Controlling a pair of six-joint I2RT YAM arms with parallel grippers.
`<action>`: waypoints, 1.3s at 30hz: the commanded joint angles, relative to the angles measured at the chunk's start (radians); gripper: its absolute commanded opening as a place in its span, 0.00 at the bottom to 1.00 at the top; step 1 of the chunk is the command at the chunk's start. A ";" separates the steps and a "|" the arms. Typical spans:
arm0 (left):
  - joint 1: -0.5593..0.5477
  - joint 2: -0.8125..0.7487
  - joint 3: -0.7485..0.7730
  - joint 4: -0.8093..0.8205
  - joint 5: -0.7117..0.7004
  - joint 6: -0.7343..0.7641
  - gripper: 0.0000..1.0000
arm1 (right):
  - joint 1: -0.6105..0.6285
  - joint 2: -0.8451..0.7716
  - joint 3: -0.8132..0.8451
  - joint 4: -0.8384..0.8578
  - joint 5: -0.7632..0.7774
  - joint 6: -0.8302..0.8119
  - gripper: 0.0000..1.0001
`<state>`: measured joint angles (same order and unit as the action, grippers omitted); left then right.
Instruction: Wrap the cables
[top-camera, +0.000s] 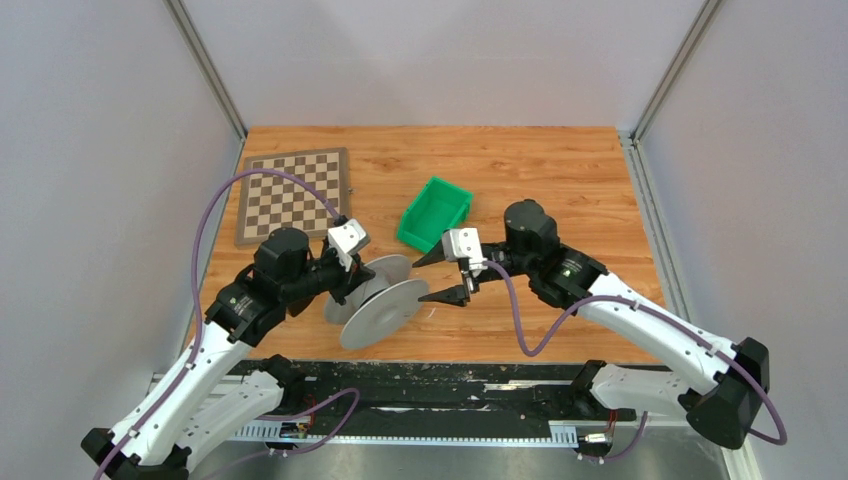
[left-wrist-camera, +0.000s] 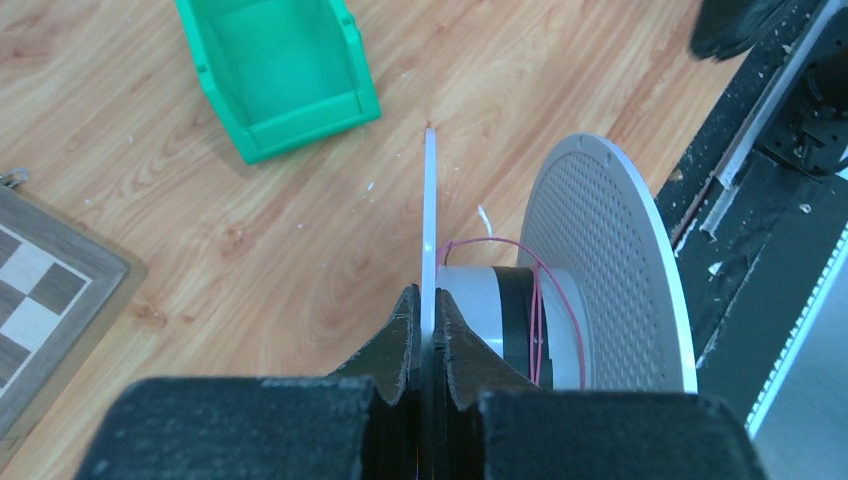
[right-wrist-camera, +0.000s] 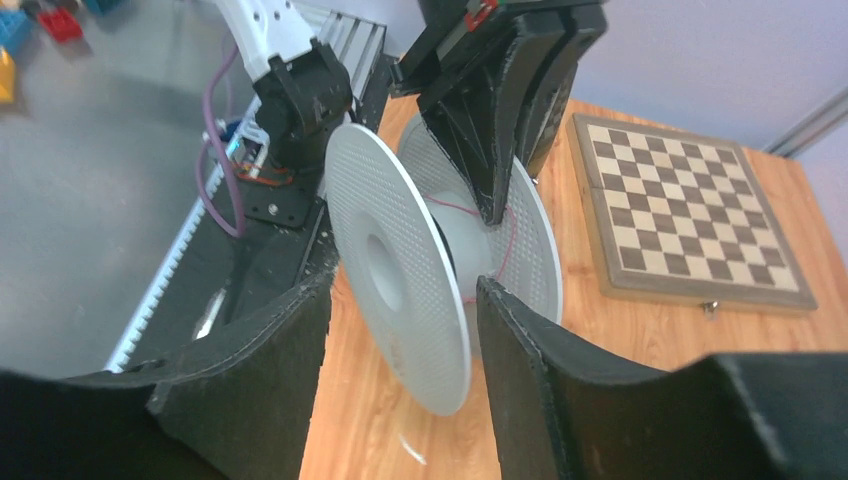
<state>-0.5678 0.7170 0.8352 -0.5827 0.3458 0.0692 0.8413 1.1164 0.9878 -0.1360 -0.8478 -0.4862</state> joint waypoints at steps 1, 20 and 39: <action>0.004 0.014 0.065 0.008 0.061 0.021 0.00 | 0.044 0.061 0.107 -0.037 -0.027 -0.233 0.60; 0.003 0.054 0.091 0.023 0.100 0.081 0.00 | 0.197 0.201 0.169 -0.246 0.167 -0.337 0.57; 0.003 0.047 0.058 0.044 0.174 0.167 0.00 | 0.211 0.174 0.030 -0.101 0.171 -0.254 0.00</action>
<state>-0.5724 0.7727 0.8700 -0.6144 0.4805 0.2581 1.0466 1.3403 1.0790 -0.3004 -0.6678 -0.7399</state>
